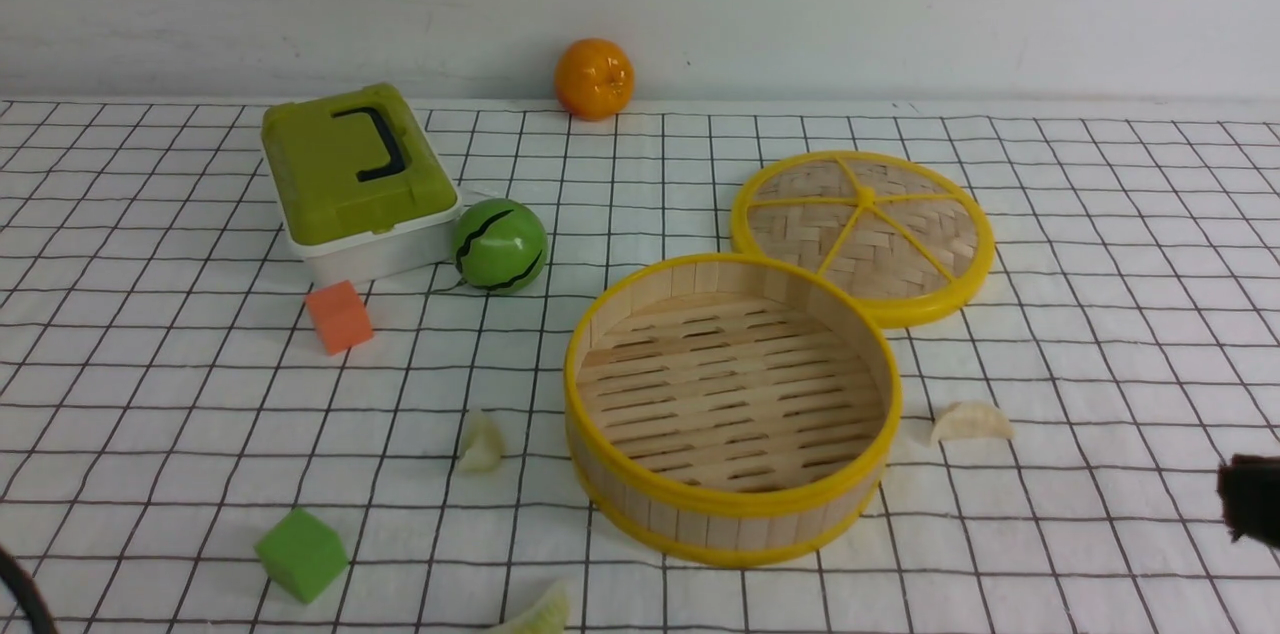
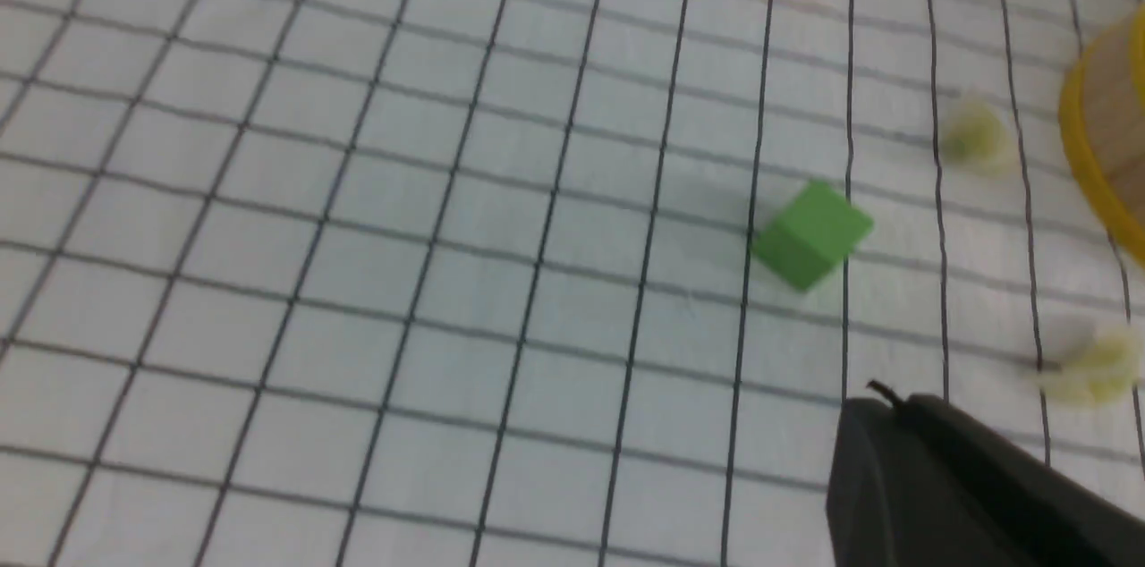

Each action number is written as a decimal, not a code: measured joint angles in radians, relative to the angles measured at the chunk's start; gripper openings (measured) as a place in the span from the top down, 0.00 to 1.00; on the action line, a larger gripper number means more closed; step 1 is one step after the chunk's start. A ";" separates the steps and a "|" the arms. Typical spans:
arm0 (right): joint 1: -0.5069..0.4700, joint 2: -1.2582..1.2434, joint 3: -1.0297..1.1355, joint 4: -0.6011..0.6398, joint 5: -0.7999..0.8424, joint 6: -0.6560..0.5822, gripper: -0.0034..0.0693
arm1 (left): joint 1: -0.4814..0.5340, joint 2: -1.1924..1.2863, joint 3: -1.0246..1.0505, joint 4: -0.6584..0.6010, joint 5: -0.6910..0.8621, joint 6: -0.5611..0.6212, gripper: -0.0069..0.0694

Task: Put the dumplings into the steamer on the table with the white tablecloth.
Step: 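Reach for and grasp a dumpling on the table with the left gripper, then place the dumpling into the bamboo steamer basket with the left gripper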

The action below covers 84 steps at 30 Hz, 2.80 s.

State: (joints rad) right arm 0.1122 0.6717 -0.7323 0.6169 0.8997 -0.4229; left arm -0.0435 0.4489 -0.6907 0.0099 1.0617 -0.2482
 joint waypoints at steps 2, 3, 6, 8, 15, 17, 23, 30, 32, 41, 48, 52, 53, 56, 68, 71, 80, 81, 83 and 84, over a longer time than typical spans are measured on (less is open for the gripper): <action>0.050 0.017 -0.002 -0.017 0.011 -0.001 0.98 | -0.050 0.101 -0.052 -0.027 0.091 0.021 0.93; 0.071 0.019 -0.002 -0.027 0.012 -0.001 0.98 | -0.081 0.163 -0.082 -0.041 0.122 0.035 0.93; 0.097 0.020 -0.002 -0.049 0.013 -0.001 0.97 | -0.141 0.285 -0.144 -0.052 0.153 0.050 0.93; 0.103 0.020 -0.004 -0.064 0.015 -0.001 0.97 | -0.183 0.376 -0.197 -0.054 0.137 0.055 0.93; 0.106 0.020 -0.005 -0.078 0.015 -0.002 0.97 | -0.260 0.690 -0.379 -0.054 0.099 0.070 0.88; 0.106 0.020 -0.005 -0.078 0.015 -0.002 0.96 | -0.270 0.750 -0.412 -0.054 0.103 0.073 0.83; 0.106 0.020 -0.005 -0.095 0.010 -0.004 0.96 | -0.329 1.022 -0.566 -0.069 0.097 0.114 0.46; 0.107 0.020 -0.005 -0.145 0.010 0.000 0.95 | -0.343 1.246 -0.669 -0.073 -0.018 0.065 0.18; 0.107 0.020 -0.005 -0.159 0.010 0.007 0.95 | -0.344 1.294 -0.672 -0.058 -0.067 0.056 0.17; 0.107 0.020 -0.005 -0.208 0.010 0.018 0.94 | -0.344 1.457 -0.675 -0.042 -0.229 0.036 0.19; 0.107 0.020 -0.005 -0.209 0.001 0.018 0.94 | -0.344 1.533 -0.675 -0.041 -0.280 0.024 0.31; 0.107 0.020 -0.005 -0.209 0.000 0.018 0.94 | -0.344 1.540 -0.675 -0.040 -0.280 0.023 0.47; 0.107 0.020 -0.005 -0.210 0.000 0.018 0.94 | -0.344 1.540 -0.675 -0.040 -0.280 0.023 0.57; 0.107 0.020 -0.005 -0.210 0.000 0.018 0.94 | -0.344 1.540 -0.677 -0.039 -0.275 0.023 0.59; 0.107 0.020 -0.005 -0.210 0.000 0.019 0.93 | -0.410 1.406 -0.938 -0.018 -0.059 0.046 0.59; 0.107 0.020 -0.005 -0.199 0.002 0.022 0.92 | -0.519 1.407 -1.098 -0.043 -0.042 0.079 0.59; 0.107 -0.042 -0.025 -0.205 0.124 0.091 0.92 | -0.641 1.606 -1.321 -0.095 -0.015 0.065 0.59; 0.107 -0.081 -0.029 -0.215 0.146 0.101 0.92 | -0.641 1.663 -1.347 -0.094 -0.014 0.051 0.59; 0.107 -0.124 -0.030 -0.231 0.163 0.111 0.92 | -0.639 1.730 -1.369 -0.089 -0.025 0.038 0.59; 0.107 -0.150 -0.030 -0.240 0.170 0.122 0.91 | -0.639 1.760 -1.374 -0.088 -0.034 0.036 0.59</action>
State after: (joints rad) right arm 0.2188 0.5213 -0.7624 0.3767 1.0700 -0.3005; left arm -0.6822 2.2084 -2.0646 -0.0778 1.0276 -0.2124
